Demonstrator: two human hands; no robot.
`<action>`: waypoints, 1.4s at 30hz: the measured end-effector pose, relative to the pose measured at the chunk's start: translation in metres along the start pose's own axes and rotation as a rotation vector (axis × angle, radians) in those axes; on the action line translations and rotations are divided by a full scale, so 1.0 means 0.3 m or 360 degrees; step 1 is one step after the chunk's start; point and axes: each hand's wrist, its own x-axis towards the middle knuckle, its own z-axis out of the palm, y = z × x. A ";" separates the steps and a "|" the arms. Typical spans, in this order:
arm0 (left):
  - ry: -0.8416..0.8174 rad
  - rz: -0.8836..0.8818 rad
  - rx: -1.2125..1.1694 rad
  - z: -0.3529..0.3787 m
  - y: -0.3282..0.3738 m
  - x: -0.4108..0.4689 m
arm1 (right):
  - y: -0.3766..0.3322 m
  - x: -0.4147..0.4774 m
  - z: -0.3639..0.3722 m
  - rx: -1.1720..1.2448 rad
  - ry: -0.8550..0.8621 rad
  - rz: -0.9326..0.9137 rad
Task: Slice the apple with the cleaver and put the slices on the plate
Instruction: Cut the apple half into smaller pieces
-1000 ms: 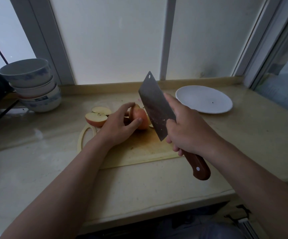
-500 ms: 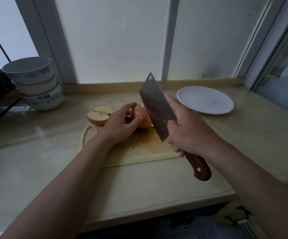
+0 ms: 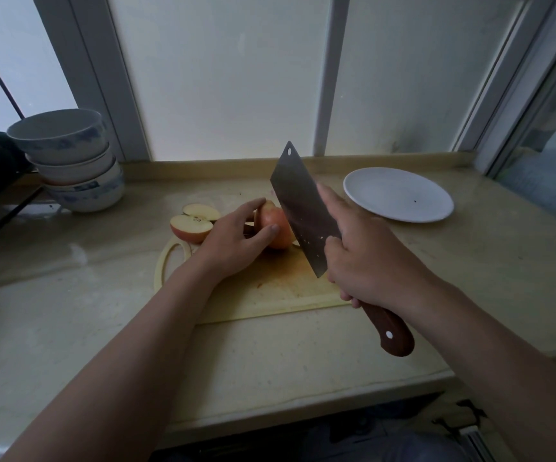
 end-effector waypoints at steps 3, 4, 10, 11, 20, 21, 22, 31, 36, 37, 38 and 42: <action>0.0003 0.0011 0.0006 0.000 -0.001 0.000 | -0.003 -0.025 0.002 -0.0123 -0.0033 -0.0015; 0.0003 0.0014 0.0007 0.000 -0.003 0.001 | -0.002 -0.035 0.003 -0.0166 -0.0041 -0.0015; -0.0002 0.0015 0.0005 0.003 -0.010 0.006 | -0.005 -0.063 0.000 -0.0293 -0.0059 0.0009; -0.0001 0.0017 0.0005 0.002 -0.010 0.006 | -0.008 -0.059 0.001 -0.0296 -0.0050 0.0002; 0.0009 0.0037 0.0010 -0.001 -0.008 0.005 | -0.035 -0.016 0.009 -0.0327 -0.0036 -0.0021; 0.0010 0.0045 0.0008 -0.001 -0.007 0.005 | -0.032 -0.019 0.011 -0.0328 -0.0036 -0.0022; 0.0010 0.0052 0.0008 0.000 -0.007 0.005 | -0.030 -0.025 0.013 -0.0329 -0.0041 -0.0019; -0.0001 0.0061 0.0011 -0.004 -0.013 0.008 | -0.044 -0.023 0.026 -0.0323 -0.0069 0.0010; 0.0012 0.0071 0.0018 -0.002 -0.012 0.007 | -0.050 0.019 0.040 -0.0265 -0.0064 0.0042; 0.0017 0.0067 0.0016 -0.002 -0.014 0.008 | -0.051 0.026 0.041 -0.0261 -0.0062 0.0043; 0.0020 0.0062 0.0011 -0.002 -0.014 0.008 | -0.052 0.034 0.042 -0.0257 -0.0061 0.0049; 0.0036 0.0068 0.0010 -0.001 -0.012 0.009 | -0.060 0.054 0.047 -0.0250 -0.0076 0.0070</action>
